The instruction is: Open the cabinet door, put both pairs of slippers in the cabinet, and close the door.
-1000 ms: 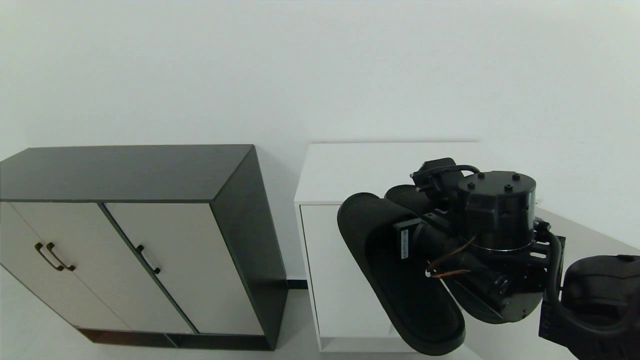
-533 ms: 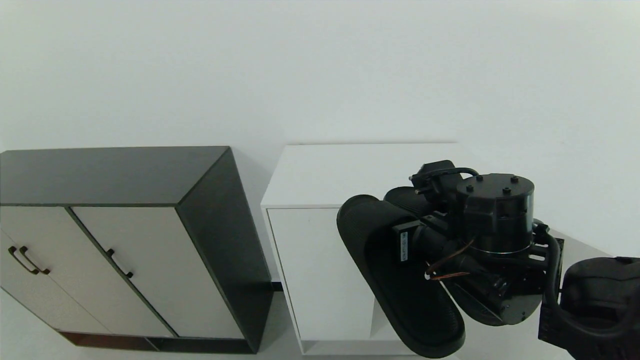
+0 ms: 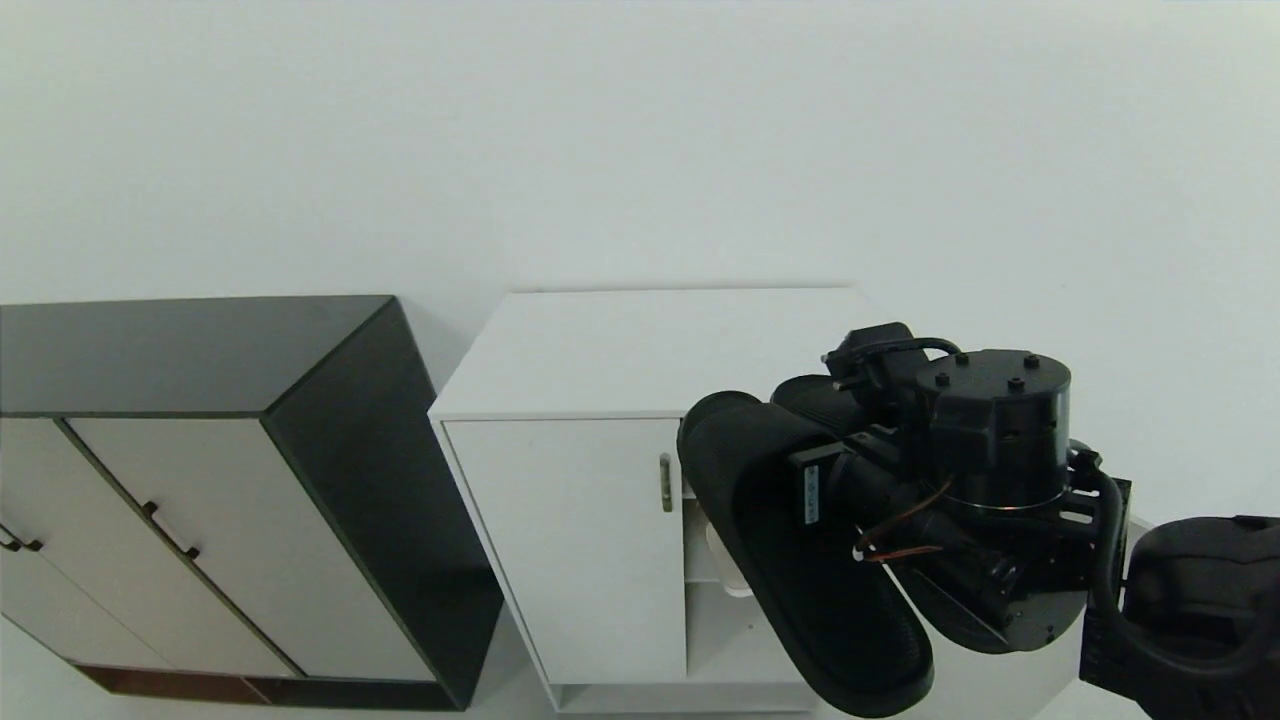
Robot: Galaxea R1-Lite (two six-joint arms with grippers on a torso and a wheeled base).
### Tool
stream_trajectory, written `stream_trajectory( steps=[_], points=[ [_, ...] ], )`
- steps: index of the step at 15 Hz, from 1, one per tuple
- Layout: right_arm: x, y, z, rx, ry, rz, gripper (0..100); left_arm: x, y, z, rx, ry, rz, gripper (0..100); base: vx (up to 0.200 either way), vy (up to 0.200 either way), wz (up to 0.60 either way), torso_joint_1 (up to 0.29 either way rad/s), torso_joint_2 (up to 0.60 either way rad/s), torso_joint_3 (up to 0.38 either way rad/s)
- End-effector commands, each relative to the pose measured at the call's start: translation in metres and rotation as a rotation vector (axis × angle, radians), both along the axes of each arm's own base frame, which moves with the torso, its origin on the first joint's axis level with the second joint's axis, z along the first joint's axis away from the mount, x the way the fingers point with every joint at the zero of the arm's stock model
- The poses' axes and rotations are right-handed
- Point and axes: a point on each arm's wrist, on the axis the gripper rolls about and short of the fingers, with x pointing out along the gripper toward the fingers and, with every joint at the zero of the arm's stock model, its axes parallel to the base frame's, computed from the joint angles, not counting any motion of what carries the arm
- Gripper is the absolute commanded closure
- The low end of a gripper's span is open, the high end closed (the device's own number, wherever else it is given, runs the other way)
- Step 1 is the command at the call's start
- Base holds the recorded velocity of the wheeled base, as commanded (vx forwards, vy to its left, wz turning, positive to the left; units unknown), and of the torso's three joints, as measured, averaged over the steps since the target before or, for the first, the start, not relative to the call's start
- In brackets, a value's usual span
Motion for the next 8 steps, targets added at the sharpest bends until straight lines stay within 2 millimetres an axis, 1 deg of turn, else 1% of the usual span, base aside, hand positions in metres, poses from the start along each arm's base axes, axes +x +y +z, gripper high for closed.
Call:
stream_trajectory(
  steps=[1,3,8],
  points=[
    [0.0003,0.0000,-0.0012,-0.002,0.003,-0.001,100,0.0001,0.0000,0.0000,-0.002,0.000,0.002,100,0.000,-0.200,0.00,-0.002,-0.01,0.007],
    [0.0031,-0.0027,-0.0011,-0.003,0.001,-0.014,100,0.0001,0.0000,0.0000,0.000,0.000,0.001,100,0.000,0.000,0.00,0.000,0.00,0.000],
    [0.0029,-0.0035,-0.0027,-0.007,0.006,-0.013,100,0.0001,0.0000,0.0000,0.000,0.000,0.001,100,0.000,0.000,0.00,0.000,0.00,0.000]
  ],
)
